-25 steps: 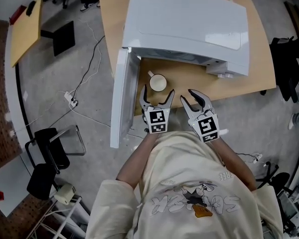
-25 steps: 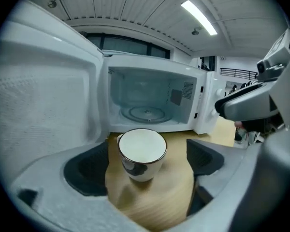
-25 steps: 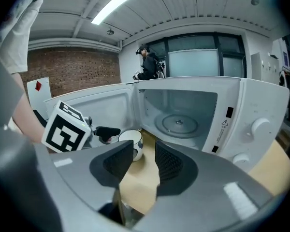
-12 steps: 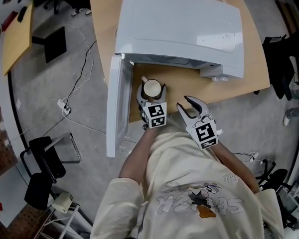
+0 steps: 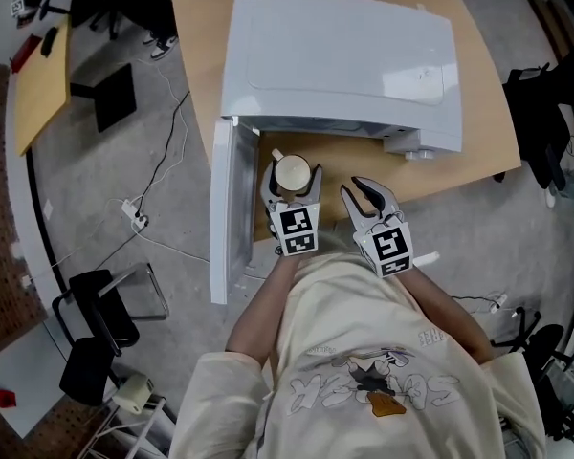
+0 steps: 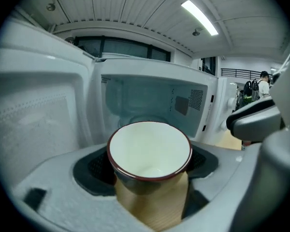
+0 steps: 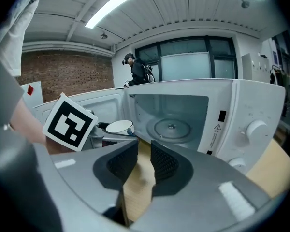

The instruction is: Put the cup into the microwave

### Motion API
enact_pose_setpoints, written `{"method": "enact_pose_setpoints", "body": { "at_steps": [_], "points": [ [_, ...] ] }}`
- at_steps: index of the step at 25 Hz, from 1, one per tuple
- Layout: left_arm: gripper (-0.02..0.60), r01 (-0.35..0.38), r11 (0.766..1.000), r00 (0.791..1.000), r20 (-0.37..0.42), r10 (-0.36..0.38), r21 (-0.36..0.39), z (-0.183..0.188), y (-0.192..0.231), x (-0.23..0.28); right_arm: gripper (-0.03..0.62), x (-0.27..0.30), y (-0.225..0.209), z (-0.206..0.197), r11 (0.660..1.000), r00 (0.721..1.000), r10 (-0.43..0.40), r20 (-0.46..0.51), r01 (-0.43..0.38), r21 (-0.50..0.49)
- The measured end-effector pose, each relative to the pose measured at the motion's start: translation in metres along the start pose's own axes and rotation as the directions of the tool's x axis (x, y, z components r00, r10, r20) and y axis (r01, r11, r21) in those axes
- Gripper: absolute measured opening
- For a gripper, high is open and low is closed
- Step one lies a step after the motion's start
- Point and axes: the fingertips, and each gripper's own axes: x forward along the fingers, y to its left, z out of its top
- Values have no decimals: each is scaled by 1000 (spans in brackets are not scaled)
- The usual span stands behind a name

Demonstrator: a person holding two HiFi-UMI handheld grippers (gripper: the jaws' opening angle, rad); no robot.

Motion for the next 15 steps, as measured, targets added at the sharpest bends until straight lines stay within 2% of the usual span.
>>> {"method": "enact_pose_setpoints", "body": {
  "at_steps": [4, 8, 15],
  "points": [
    [400, 39, 998, 999, 26, -40, 50, 29, -13, 14, 8, -5, -11, 4, 998, 998, -53, 26, 52, 24],
    [400, 61, 994, 997, 34, -64, 90, 44, -15, 38, 6, -8, -15, 9, 995, 996, -71, 47, 67, 70],
    [400, 110, 989, 992, 51, -115, 101, 60, -28, 80, 6, -24, -30, 13, 986, 989, -138, 59, 132, 98]
  ]
}}
